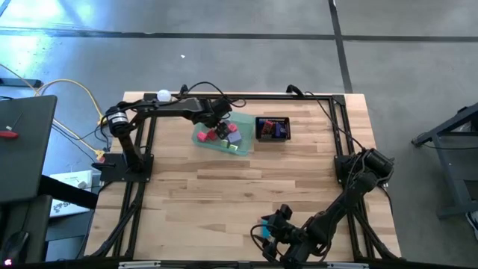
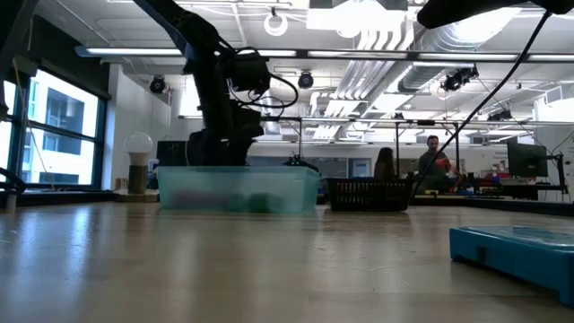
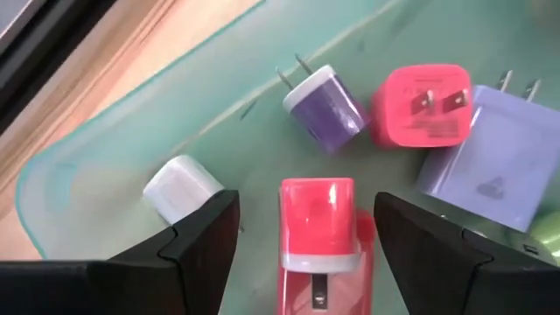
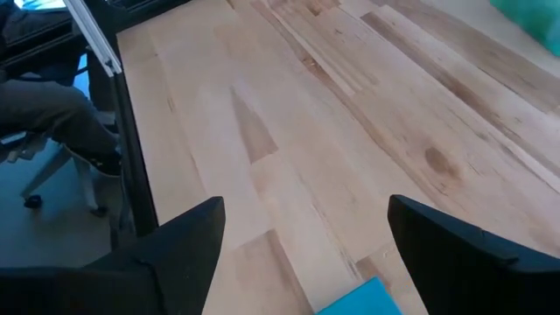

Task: Pick & Place Office items
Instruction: Put the light blue digital timer into the black bin

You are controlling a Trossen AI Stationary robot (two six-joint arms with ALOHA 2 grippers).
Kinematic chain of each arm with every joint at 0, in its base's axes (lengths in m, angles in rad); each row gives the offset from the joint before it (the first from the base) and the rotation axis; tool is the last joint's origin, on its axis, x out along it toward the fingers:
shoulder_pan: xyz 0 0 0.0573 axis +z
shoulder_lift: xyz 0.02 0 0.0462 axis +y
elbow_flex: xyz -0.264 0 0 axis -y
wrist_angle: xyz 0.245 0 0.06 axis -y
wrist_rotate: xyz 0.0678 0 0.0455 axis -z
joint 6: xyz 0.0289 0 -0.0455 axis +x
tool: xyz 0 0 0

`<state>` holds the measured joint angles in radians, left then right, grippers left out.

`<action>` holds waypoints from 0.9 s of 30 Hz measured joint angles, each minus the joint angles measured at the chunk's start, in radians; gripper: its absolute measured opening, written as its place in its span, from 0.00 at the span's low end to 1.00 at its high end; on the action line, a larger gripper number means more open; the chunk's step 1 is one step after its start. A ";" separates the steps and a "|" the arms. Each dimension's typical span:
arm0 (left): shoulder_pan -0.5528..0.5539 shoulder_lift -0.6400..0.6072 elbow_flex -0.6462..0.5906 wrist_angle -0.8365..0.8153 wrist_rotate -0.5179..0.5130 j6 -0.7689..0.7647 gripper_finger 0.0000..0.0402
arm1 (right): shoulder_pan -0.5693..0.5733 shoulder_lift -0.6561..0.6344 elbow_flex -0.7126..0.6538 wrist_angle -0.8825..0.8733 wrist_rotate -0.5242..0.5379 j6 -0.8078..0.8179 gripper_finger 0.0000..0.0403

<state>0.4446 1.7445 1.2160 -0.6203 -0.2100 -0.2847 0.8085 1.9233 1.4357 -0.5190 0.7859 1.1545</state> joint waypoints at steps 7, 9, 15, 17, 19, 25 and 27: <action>-0.004 -0.029 0.000 -0.001 0.003 -0.001 0.64 | -0.011 0.000 0.000 0.000 -0.003 -0.018 0.77; -0.010 -0.042 0.000 -0.003 0.012 0.000 0.64 | -0.012 0.000 0.000 0.000 -0.001 -0.031 0.77; -0.020 -0.145 0.009 -0.002 0.049 -0.006 0.64 | -0.027 0.000 0.000 0.000 -0.001 -0.046 0.77; -0.024 -0.201 0.011 -0.001 0.064 -0.027 0.64 | -0.032 0.000 0.000 0.001 -0.002 -0.060 0.77; -0.038 -0.259 0.011 -0.005 0.075 -0.028 0.64 | -0.032 0.000 0.000 0.001 -0.002 -0.060 0.77; -0.152 -0.412 0.011 -0.037 0.085 -0.081 0.64 | -0.032 0.000 0.000 0.007 -0.058 -0.095 0.77; -0.212 -0.454 0.011 -0.049 0.083 -0.092 0.64 | -0.032 0.000 0.000 0.008 -0.075 -0.096 0.77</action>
<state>0.2324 1.2900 1.2274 -0.6689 -0.1274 -0.3765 0.7765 1.9232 1.4357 -0.5110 0.7107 1.0586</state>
